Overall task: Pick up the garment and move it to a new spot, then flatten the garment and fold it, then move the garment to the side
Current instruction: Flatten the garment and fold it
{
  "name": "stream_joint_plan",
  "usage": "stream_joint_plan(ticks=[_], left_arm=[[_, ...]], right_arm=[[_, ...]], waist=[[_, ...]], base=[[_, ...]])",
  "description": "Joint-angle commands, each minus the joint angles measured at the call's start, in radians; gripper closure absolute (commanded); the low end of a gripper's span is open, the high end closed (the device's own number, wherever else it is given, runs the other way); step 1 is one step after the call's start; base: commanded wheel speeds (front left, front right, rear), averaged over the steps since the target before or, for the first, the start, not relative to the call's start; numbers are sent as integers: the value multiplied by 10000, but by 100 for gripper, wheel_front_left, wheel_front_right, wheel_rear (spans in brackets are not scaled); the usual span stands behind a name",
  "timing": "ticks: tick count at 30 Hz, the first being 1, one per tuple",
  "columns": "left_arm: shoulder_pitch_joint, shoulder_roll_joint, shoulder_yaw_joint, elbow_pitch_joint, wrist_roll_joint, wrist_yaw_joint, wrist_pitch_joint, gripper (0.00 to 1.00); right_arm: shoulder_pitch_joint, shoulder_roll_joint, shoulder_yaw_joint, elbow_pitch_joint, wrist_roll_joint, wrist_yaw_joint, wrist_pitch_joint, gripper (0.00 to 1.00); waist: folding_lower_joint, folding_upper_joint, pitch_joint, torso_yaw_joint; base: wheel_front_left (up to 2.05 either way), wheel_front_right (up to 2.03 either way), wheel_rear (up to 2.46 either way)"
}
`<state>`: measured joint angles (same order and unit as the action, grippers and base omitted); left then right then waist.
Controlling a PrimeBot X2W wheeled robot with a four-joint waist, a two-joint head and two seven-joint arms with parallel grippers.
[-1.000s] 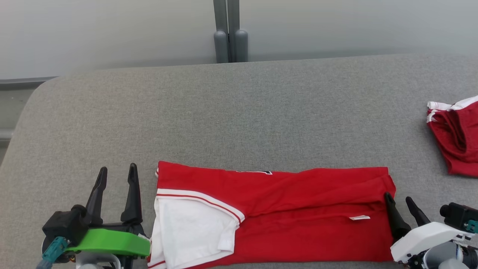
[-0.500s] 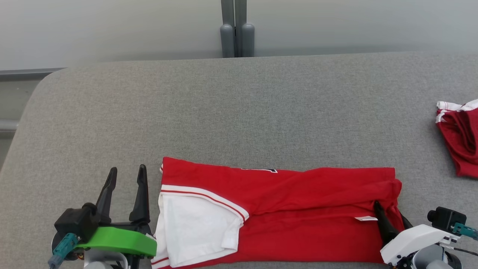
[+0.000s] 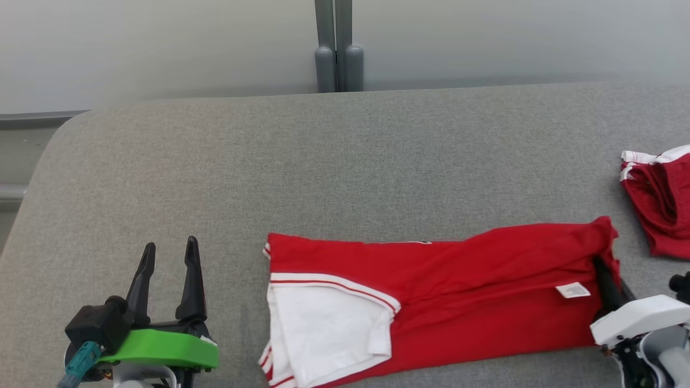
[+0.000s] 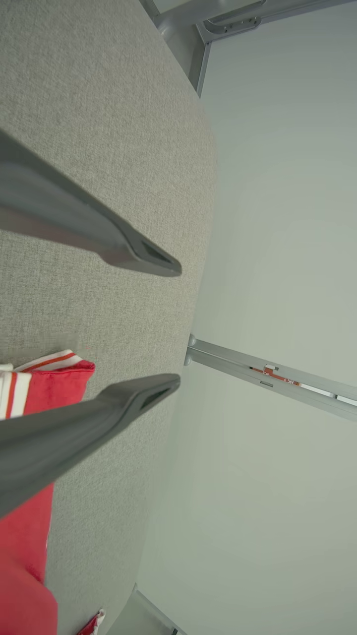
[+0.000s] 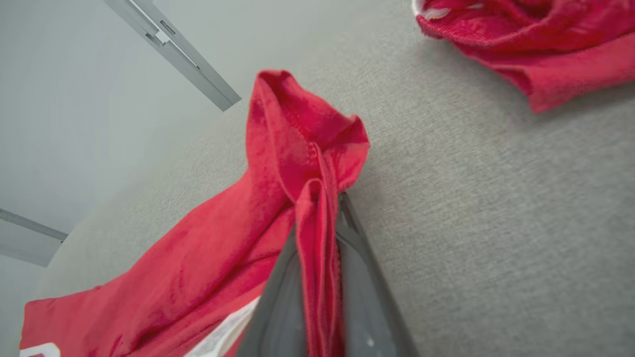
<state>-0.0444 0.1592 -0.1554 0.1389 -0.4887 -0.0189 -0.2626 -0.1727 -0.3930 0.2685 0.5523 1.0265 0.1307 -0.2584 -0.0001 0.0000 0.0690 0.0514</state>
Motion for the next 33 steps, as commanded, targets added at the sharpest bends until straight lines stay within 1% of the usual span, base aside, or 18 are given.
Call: stream_joint_plan(ticks=[1, 6, 9, 11, 15, 19, 22, 25, 27, 29, 30, 33], left_arm=[[165, -65, 106, -9, 115, -40, -25, 0], [315, -302, 380, -105, 394, -98, -25, 0], [394, -390, 516, -128, 523, -147, -25, 0], [422, -467, 601, -133, 625, -194, -25, 0], [591, -617, 714, -35, 759, -286, -25, 0], [606, -700, 766, 91, 850, -415, -25, 0], [568, -761, 777, 185, 937, -482, -25, 0], [445, -803, 754, 309, 972, -557, -25, 0], [340, -818, 727, 422, 992, -600, -27, 0], [251, -834, 713, 513, 1000, -629, -25, 0], [215, -845, 696, 549, 1013, -659, -25, 0], [137, -857, 682, 661, 1053, -699, -25, 0]], right_arm=[[-115, -211, -215, -79, -69, 2, -88, 100], [-63, -768, -879, -450, -521, 2, -71, 100], [52, -824, -988, -993, -933, 2, -72, 100], [116, -648, -1120, -1572, -1113, 3, -71, 100], [397, -257, -856, -2638, -1648, 3, -64, 100], [629, 252, -10, -3495, -2075, 3, 194, 100], [642, 818, 757, -3832, -2249, 3, 575, 100], [454, 1317, 1380, -3643, -2445, 3, 864, 100], [282, 1782, 1751, -3302, -2441, 3, 1003, 100], [82, 2045, 2007, -2764, -2645, 3, 1109, 100], [-55, 2275, 2109, -2495, -2628, 3, 1070, 100], [-412, 2697, 2357, -1786, -2708, 3, 962, 100]], waist=[[1, 0, -48, -46], [1, 0, -131, -43], [1, 0, -236, 13], [1, 0, -317, 63], [1, 0, -495, 229], [1, 0, -599, 436], [1, 0, -603, 624], [1, 0, -562, 847], [1, 0, -526, 1021], [1, 0, -495, 1203], [1, 0, -470, 1300], [1, 0, -428, 1506]], base=[[0, 0, 0], [0, 0, 0], [0, 0, 0], [0, 0, 0], [0, 0, 0], [0, 0, 0], [0, 0, 0], [0, 0, 0], [0, 0, 0], [0, 0, 0], [0, 0, 0], [0, 0, 0]])
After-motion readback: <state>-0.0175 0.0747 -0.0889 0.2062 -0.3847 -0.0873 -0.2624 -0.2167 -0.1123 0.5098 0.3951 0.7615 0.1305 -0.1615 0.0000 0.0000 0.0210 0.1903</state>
